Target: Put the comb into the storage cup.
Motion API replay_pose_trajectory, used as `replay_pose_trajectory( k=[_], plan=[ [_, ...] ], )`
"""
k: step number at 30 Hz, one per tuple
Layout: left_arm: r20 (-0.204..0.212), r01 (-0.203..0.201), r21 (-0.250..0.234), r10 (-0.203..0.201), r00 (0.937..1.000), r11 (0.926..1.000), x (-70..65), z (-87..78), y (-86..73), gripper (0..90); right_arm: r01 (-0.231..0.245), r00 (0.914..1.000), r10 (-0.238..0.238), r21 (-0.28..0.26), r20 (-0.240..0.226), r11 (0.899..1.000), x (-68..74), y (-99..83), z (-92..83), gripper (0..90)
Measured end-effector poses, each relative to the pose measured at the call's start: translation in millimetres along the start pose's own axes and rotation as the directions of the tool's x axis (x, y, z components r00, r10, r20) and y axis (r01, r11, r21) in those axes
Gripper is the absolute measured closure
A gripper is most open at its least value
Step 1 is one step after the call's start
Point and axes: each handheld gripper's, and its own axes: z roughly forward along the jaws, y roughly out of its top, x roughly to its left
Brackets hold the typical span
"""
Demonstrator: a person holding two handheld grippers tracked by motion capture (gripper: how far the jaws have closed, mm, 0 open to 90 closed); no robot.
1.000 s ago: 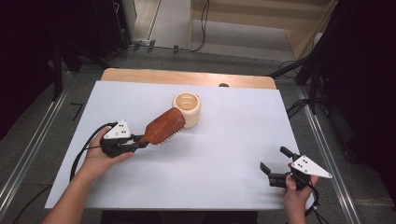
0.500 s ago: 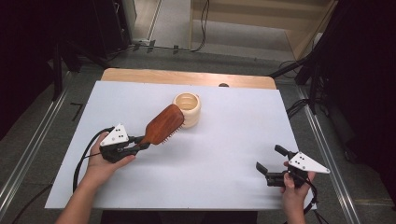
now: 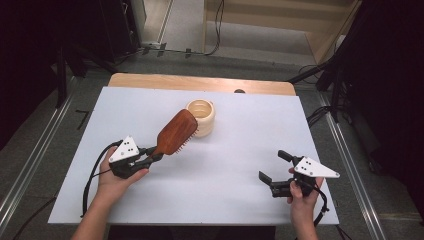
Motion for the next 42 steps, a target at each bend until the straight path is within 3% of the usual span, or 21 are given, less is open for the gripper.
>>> replay_pose_trajectory(
  k=[7, 13, 21, 23, 30, 42],
  plan=[
    [-0.024, 0.013, -0.032, -0.014, 0.9996, 0.9994, -7.3, 1.2, -1.0, 72.2, 0.009, 0.9995, -0.009, 0.001, -0.029, 1.000, 10.8, 14.2, 16.9, 0.0],
    [-0.002, 0.019, -0.069, -0.019, 0.9998, 0.9974, -11.7, 3.2, 0.5, 72.1, 0.015, 0.9984, -0.015, -0.003, -0.054, 1.000, 20.9, 29.1, 31.6, 0.0],
    [-0.021, 0.024, -0.102, -0.026, 0.9995, 0.9945, -19.8, 6.8, 0.2, 72.2, 0.009, 0.9948, -0.011, -0.021, -0.102, 1.000, 34.1, 42.9, 50.5, 0.0],
    [-0.021, 0.038, -0.115, -0.041, 0.9990, 0.9926, -21.7, 9.1, -2.5, 72.2, 0.011, 0.9936, -0.012, -0.012, -0.113, 1.000, 38.0, 44.7, 55.6, 0.0],
    [-0.015, 0.026, -0.106, -0.028, 0.9995, 0.9940, -33.0, 15.1, -9.4, 72.2, 0.011, 0.9914, -0.010, 0.005, -0.131, 1.000, 49.8, 44.5, 70.9, 0.0],
    [-0.029, 0.053, -0.143, -0.058, 0.9979, 0.9884, -55.3, 23.9, -5.4, 72.2, -0.052, 0.9770, 0.052, 0.006, -0.207, 0.999, 74.0, 47.1, 87.4, 0.0]
  ],
)
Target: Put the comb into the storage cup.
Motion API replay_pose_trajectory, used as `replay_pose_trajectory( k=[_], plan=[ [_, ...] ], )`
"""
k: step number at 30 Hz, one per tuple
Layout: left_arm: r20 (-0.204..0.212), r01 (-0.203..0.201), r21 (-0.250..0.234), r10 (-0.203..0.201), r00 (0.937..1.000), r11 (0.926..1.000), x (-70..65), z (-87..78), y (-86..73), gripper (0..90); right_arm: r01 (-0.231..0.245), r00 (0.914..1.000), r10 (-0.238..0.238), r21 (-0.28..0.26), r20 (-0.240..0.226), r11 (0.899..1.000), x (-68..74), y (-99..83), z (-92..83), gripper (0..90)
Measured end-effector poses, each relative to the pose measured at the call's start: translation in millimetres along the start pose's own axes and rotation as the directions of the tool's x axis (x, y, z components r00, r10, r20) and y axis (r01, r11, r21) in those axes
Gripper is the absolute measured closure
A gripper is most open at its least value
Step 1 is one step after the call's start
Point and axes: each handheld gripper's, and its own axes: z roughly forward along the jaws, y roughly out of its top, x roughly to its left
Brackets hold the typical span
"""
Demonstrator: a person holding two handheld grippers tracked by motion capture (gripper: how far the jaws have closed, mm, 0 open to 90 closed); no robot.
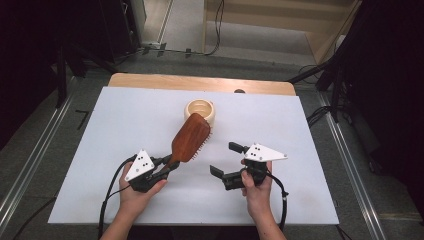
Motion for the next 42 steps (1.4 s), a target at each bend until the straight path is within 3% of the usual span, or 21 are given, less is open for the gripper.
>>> replay_pose_trajectory(
  k=[12, 19, 28, 35, 42],
  plan=[
    [0.016, -0.003, -0.018, 0.003, 0.9999, 0.9998, -20.0, 11.1, -2.8, 72.2, -0.090, 0.9960, 0.090, -0.016, -0.007, 0.996, 15.2, 2.2, 11.6, 0.0],
    [0.018, -0.002, -0.036, 0.003, 0.9998, 0.9994, -27.8, 12.9, -0.6, 72.2, -0.182, 0.9833, 0.181, -0.041, -0.018, 0.982, 17.8, 2.6, 15.2, 0.0],
    [0.037, -0.015, -0.052, 0.017, 0.9992, 0.9985, -37.3, 17.4, 0.8, 72.2, -0.275, 0.9614, 0.275, -0.081, -0.009, 0.958, 19.7, 4.7, 17.2, 10.9],
    [0.047, -0.027, -0.056, 0.030, 0.9984, 0.9981, -43.9, 20.3, 1.3, 72.2, -0.305, 0.9494, 0.309, -0.074, 0.053, 0.949, 19.7, 3.1, 20.5, 19.3],
    [0.056, -0.040, -0.055, 0.043, 0.9975, 0.9977, -51.3, 25.5, 0.2, 72.2, -0.331, 0.9399, 0.335, -0.070, 0.065, 0.941, 19.6, 1.8, 24.0, 22.0]
  ],
)
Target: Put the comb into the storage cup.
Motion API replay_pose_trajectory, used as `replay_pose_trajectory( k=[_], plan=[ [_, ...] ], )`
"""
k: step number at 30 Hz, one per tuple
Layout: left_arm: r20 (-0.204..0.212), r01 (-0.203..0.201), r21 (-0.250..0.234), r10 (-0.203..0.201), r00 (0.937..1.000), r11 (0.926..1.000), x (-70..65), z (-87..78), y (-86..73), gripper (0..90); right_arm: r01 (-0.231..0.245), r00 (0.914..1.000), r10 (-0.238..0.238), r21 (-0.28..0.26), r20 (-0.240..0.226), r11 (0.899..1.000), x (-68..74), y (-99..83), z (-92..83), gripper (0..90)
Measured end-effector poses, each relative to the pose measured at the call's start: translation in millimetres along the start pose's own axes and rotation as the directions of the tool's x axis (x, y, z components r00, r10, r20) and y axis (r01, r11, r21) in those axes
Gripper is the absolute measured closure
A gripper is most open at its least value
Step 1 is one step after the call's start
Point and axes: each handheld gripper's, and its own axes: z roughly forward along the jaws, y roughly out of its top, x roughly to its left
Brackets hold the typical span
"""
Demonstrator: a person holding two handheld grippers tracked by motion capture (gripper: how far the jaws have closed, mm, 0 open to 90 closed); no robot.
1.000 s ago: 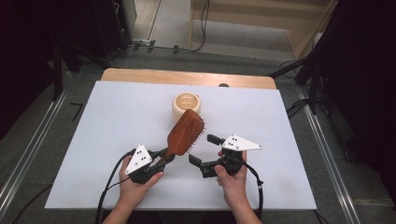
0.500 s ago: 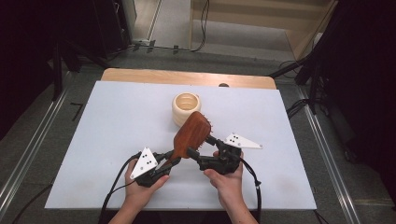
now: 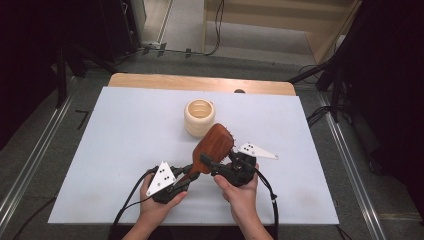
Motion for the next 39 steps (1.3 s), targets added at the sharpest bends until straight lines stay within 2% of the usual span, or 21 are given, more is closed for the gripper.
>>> replay_pose_trajectory(
  k=[7, 11, 13, 15, 18, 22, 24, 27, 31, 37, 39],
  plan=[
    [-0.008, -0.010, -0.001, 0.010, 0.9999, 0.9999, -2.8, 1.2, 0.4, 72.1, -0.034, 0.9993, 0.034, -0.003, 0.014, 0.999, -2.9, -0.5, -1.0, 34.0],
    [-0.013, -0.015, 0.002, 0.015, 0.9998, 0.9999, -3.8, 2.7, -0.1, 72.0, -0.067, 0.9974, 0.067, -0.008, -0.027, 0.998, -6.8, -1.8, -1.5, 38.7],
    [-0.006, -0.012, 0.006, 0.012, 0.9999, 0.9999, -3.5, 4.1, -0.6, 71.9, -0.089, 0.9949, 0.089, -0.002, -0.047, 0.996, -8.2, -2.8, -2.0, 44.4],
    [-0.002, -0.016, -0.003, 0.016, 0.9999, 0.9999, -3.9, 3.5, -0.7, 71.5, -0.129, 0.9876, 0.129, 0.001, -0.090, 0.992, -9.8, -4.3, -2.4, 48.2],
    [0.010, -0.011, -0.011, 0.011, 0.9999, 0.9999, -3.3, 2.1, 0.4, 69.0, -0.122, 0.9875, 0.121, -0.004, -0.102, 0.993, -7.7, -3.3, -4.9, 51.4],
    [0.014, 0.011, 0.013, -0.011, 0.9998, 0.9999, -2.3, 3.4, 1.3, 44.4, -0.086, 0.9908, 0.083, -0.023, -0.107, 0.996, -5.9, -2.2, -8.3, 53.1],
    [0.026, 0.045, 0.018, -0.046, 0.9986, 0.9988, 0.2, 3.7, 2.2, 29.5, -0.061, 0.9928, 0.057, -0.028, -0.105, 0.998, -5.7, -1.8, -9.1, 53.3],
    [0.018, 0.097, 0.027, -0.097, 0.9951, 0.9949, 5.1, 2.8, 2.3, 13.9, -0.032, 0.9950, 0.028, -0.036, -0.096, 0.999, -5.2, -1.1, -10.9, 53.6],
    [0.023, 0.117, 0.029, -0.118, 0.9928, 0.9927, 11.4, -1.4, 1.8, 7.8, -0.016, 0.9947, 0.011, -0.049, -0.102, 0.999, -5.8, 1.3, -14.0, 53.7],
    [-0.010, 0.137, 0.040, -0.136, 0.9906, 0.9898, 18.4, -7.3, 0.1, 0.0, 0.009, 0.9954, -0.016, -0.067, -0.095, 0.998, -6.2, 5.0, -19.0, 53.7],
    [-0.018, 0.141, 0.037, -0.141, 0.9899, 0.9893, 21.2, -10.3, 0.2, 0.0, 0.016, 0.9945, -0.023, -0.072, -0.102, 0.997, -6.5, 5.6, -20.1, 53.7]
  ],
)
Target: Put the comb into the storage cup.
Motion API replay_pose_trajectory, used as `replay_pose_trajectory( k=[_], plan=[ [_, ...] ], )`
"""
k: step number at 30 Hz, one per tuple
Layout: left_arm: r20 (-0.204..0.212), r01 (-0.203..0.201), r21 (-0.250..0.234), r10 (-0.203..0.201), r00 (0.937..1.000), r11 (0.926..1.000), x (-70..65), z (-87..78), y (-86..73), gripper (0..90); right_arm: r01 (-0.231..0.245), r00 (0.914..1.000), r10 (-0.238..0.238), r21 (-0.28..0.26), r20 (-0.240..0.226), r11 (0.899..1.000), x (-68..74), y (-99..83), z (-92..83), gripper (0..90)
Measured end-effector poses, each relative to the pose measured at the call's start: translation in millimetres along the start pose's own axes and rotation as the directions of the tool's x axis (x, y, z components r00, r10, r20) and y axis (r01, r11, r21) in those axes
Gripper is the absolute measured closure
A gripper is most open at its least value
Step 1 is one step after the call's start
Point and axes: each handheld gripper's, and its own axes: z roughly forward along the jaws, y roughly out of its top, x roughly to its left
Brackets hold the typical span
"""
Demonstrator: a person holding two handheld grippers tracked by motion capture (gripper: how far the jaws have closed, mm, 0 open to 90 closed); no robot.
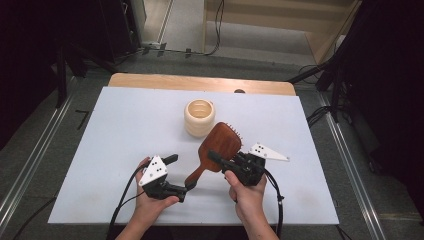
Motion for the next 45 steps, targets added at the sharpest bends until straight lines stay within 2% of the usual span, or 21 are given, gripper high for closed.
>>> replay_pose_trajectory(
  k=[6, 21, 33, 39, 45],
  plan=[
    [-0.023, 0.014, -0.014, -0.014, 0.9996, 0.9998, 11.1, -9.2, 1.3, 0.0, 0.020, 0.9998, -0.020, -0.005, 0.005, 1.000, -0.2, 2.4, -2.8, 53.7],
    [-0.082, 0.030, -0.009, -0.030, 0.9962, 0.9995, 34.9, -29.1, -1.0, 0.0, 0.038, 0.9990, -0.038, -0.021, 0.023, 0.999, -5.3, 6.9, -9.1, 53.6],
    [-0.133, 0.057, -0.008, -0.058, 0.9895, 0.9983, 49.1, -46.1, -7.6, 0.0, 0.056, 0.9977, -0.055, -0.024, 0.039, 0.998, -8.5, 10.0, -12.9, 53.6],
    [-0.152, 0.057, -0.005, -0.057, 0.9866, 0.9983, 52.5, -56.4, -10.7, 0.0, 0.071, 0.9964, -0.070, -0.015, 0.048, 0.997, -10.1, 11.6, -13.5, 53.6],
    [-0.181, 0.071, -0.011, -0.072, 0.9809, 0.9974, 58.7, -71.2, -14.7, 0.0, 0.074, 0.9955, -0.073, -0.018, 0.060, 0.997, -12.8, 15.0, -17.7, 53.6]
  ],
)
